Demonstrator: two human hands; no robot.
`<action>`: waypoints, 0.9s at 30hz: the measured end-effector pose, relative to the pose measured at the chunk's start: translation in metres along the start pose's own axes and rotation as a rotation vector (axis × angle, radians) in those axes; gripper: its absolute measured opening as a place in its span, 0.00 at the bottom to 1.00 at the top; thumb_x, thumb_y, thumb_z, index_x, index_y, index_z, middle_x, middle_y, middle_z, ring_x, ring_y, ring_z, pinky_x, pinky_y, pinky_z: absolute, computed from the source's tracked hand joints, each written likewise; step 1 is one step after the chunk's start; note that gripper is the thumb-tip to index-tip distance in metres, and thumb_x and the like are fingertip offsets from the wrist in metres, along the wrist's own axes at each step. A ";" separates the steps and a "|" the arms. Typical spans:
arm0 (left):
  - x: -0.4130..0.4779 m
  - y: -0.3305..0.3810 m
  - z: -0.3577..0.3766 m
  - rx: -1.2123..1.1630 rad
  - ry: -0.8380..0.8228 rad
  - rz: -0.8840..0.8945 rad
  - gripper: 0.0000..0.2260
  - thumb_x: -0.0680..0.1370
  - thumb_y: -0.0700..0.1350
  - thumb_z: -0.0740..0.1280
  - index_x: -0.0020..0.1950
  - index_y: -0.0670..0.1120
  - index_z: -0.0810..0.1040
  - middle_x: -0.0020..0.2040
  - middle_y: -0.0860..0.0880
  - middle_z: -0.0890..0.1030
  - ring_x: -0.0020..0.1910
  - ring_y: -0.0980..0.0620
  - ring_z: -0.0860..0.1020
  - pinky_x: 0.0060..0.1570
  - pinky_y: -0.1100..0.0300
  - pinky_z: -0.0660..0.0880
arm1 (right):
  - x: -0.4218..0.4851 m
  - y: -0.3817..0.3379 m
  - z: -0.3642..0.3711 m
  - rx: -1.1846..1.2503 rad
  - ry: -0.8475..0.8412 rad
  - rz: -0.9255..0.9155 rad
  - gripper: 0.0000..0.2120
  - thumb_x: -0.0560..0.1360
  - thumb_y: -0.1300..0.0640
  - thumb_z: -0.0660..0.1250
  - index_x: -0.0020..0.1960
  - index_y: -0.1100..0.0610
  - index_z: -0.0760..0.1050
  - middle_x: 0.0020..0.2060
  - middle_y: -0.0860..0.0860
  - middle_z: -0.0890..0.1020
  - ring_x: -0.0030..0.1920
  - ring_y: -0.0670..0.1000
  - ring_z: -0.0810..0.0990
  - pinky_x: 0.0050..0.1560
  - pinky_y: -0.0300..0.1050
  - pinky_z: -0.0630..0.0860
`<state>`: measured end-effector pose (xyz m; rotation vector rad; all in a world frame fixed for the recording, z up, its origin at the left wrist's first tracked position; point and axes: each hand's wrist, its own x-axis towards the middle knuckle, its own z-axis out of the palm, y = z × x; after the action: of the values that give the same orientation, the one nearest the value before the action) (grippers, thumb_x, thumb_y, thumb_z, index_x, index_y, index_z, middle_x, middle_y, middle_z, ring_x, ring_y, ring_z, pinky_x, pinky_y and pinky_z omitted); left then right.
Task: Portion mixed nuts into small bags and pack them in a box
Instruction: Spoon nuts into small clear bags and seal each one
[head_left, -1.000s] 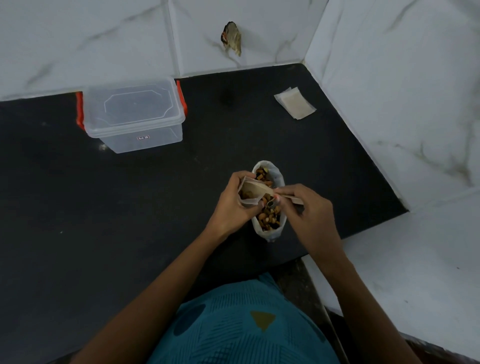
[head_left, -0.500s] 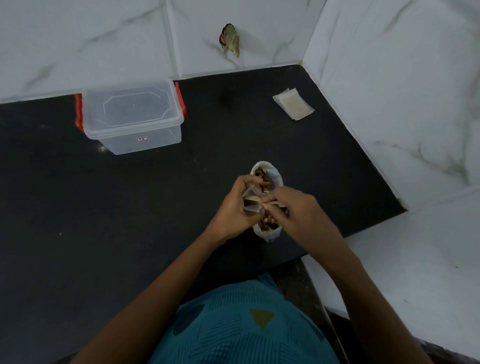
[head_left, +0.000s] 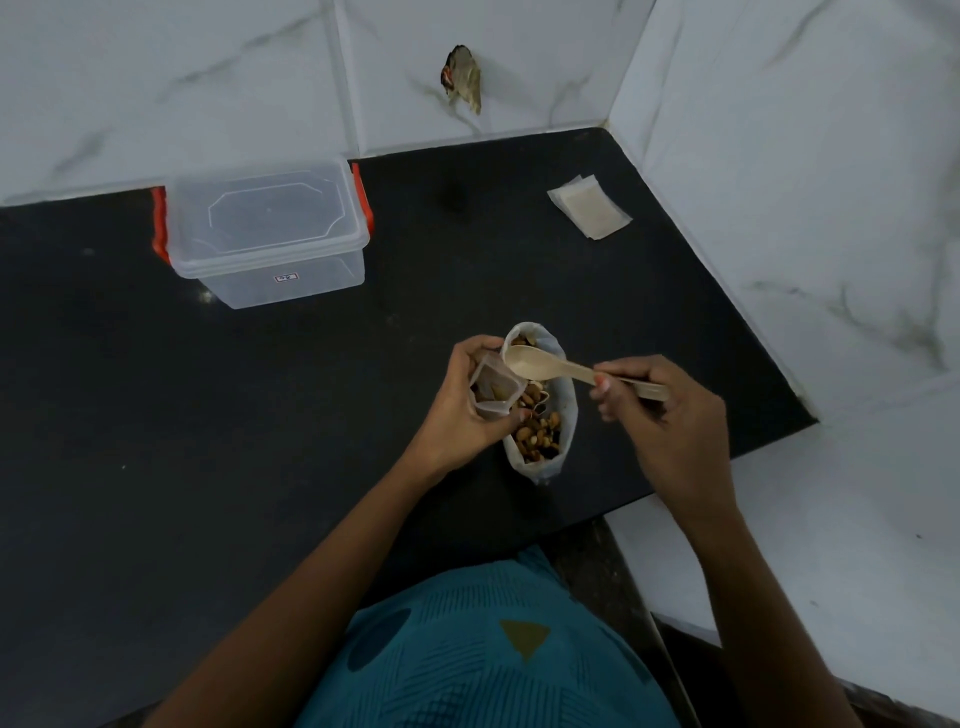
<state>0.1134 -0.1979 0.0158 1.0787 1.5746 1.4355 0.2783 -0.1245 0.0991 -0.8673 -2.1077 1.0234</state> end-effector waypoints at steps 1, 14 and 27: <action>0.000 0.000 -0.001 0.000 0.006 -0.005 0.30 0.68 0.31 0.72 0.63 0.49 0.62 0.58 0.57 0.69 0.56 0.69 0.70 0.53 0.73 0.69 | -0.001 0.001 0.000 0.003 0.010 0.027 0.06 0.73 0.59 0.64 0.50 0.55 0.75 0.40 0.43 0.78 0.41 0.39 0.79 0.42 0.30 0.75; -0.001 -0.005 -0.007 0.029 0.084 0.029 0.30 0.69 0.32 0.73 0.63 0.49 0.62 0.51 0.55 0.71 0.52 0.66 0.73 0.54 0.71 0.70 | -0.027 0.072 0.040 -0.410 -0.058 -0.111 0.09 0.73 0.64 0.61 0.49 0.66 0.78 0.44 0.60 0.81 0.46 0.53 0.81 0.50 0.41 0.76; -0.001 -0.001 -0.005 0.023 0.053 0.026 0.29 0.69 0.32 0.72 0.63 0.49 0.62 0.52 0.54 0.70 0.51 0.67 0.72 0.52 0.73 0.70 | -0.038 0.074 0.042 -0.382 -0.322 0.105 0.28 0.72 0.40 0.55 0.57 0.61 0.76 0.56 0.55 0.75 0.55 0.51 0.72 0.52 0.42 0.71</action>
<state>0.1091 -0.2006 0.0149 1.0862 1.6236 1.4780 0.2892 -0.1357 0.0075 -1.0613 -2.6107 0.8705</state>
